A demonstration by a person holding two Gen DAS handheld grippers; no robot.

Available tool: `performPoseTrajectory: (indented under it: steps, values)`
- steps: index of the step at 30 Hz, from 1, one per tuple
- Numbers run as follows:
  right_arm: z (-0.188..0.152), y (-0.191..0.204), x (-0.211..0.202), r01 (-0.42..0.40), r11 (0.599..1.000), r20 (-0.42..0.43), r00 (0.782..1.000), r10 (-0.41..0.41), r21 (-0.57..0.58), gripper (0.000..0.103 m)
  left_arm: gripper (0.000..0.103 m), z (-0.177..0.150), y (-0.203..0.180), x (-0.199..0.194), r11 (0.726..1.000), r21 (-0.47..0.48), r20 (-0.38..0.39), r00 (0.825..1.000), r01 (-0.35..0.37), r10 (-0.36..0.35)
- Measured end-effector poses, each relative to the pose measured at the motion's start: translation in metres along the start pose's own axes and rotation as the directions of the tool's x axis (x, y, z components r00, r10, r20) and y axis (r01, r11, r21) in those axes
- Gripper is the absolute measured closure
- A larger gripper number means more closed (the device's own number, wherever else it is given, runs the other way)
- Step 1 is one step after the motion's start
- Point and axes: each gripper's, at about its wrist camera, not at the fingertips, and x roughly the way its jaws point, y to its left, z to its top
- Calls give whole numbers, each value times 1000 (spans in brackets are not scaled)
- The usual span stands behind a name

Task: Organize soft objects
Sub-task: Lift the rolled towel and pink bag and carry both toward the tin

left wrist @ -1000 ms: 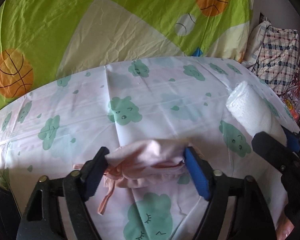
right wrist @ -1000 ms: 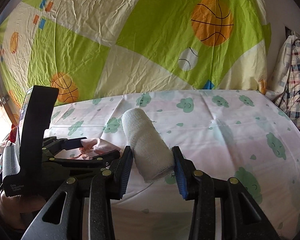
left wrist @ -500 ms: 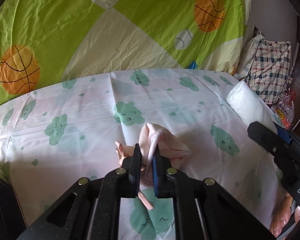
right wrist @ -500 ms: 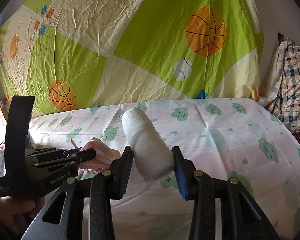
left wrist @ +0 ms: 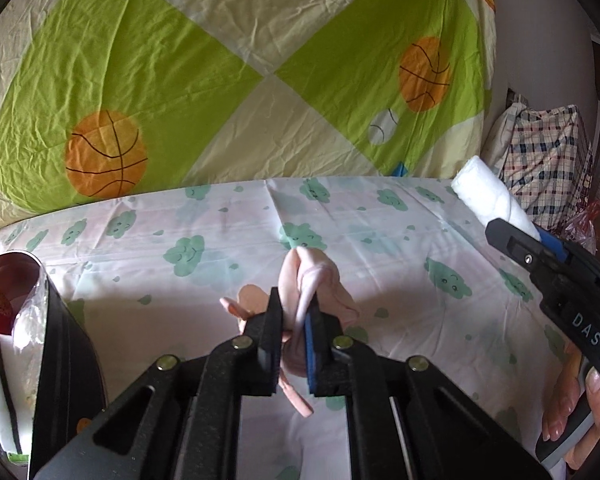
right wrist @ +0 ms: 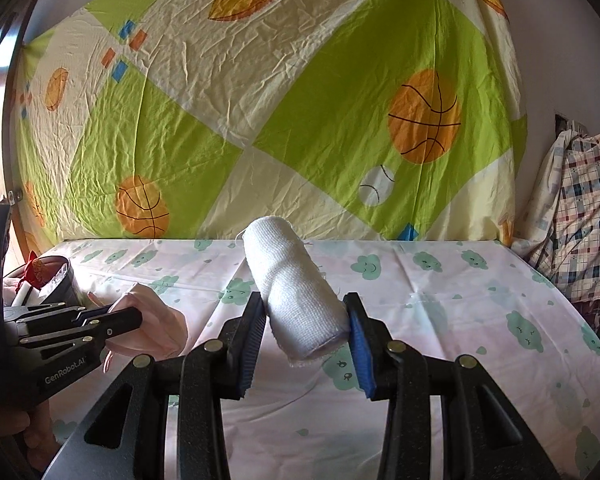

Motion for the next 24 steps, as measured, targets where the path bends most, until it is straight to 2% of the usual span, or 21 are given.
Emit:
performPoseTrajectory:
  steps: [11,17,24]
  values:
    - [-5,22,-14,-18,1000,30,999,18,-2,61,96,-15,4,-27,1000,4,54,998,-12,12]
    - [-8,38,-22,-20,999,44,999,21,-32,61,96,-24,7,-49,999,-6,113,993,-40,41]
    - [-12,51,-30,-30,999,51,998,32,-40,61,96,-30,15,-63,998,-28,145,988,-57,61]
